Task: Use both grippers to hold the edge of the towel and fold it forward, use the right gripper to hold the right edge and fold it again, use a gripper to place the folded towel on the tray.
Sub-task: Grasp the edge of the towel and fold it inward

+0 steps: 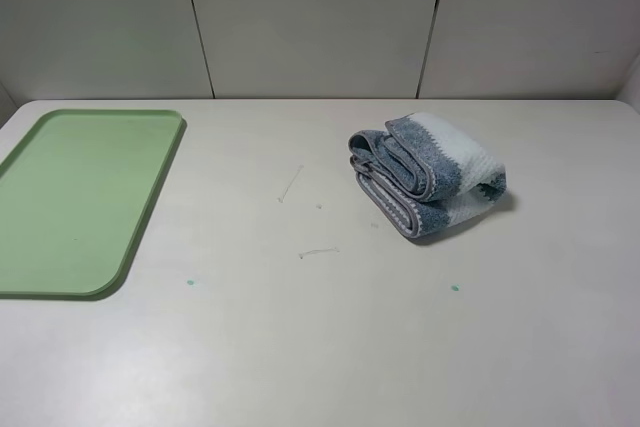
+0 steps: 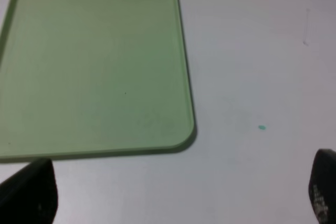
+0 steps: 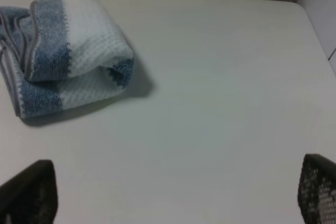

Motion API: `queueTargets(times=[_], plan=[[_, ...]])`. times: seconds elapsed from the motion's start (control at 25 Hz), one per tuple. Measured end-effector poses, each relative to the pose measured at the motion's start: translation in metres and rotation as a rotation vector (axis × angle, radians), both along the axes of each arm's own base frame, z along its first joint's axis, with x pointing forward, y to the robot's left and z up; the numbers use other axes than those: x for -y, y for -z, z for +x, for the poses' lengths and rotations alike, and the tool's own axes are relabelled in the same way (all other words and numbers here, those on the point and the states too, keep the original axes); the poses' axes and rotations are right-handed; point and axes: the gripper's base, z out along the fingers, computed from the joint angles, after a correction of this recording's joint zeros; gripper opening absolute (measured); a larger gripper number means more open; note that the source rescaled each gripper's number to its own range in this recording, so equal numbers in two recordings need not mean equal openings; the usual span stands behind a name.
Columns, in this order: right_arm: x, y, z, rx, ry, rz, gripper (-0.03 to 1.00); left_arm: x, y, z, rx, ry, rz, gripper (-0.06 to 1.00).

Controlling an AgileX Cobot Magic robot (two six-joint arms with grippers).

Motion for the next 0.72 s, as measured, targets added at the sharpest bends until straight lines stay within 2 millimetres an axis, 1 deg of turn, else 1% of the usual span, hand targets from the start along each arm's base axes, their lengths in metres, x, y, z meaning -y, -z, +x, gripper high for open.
queueTargets(times=[0.72], plan=[[0.0, 0.0, 0.0, 0.0, 0.0, 0.0, 1.0, 0.0, 0.0, 0.0, 0.0, 0.0, 0.0, 0.95]])
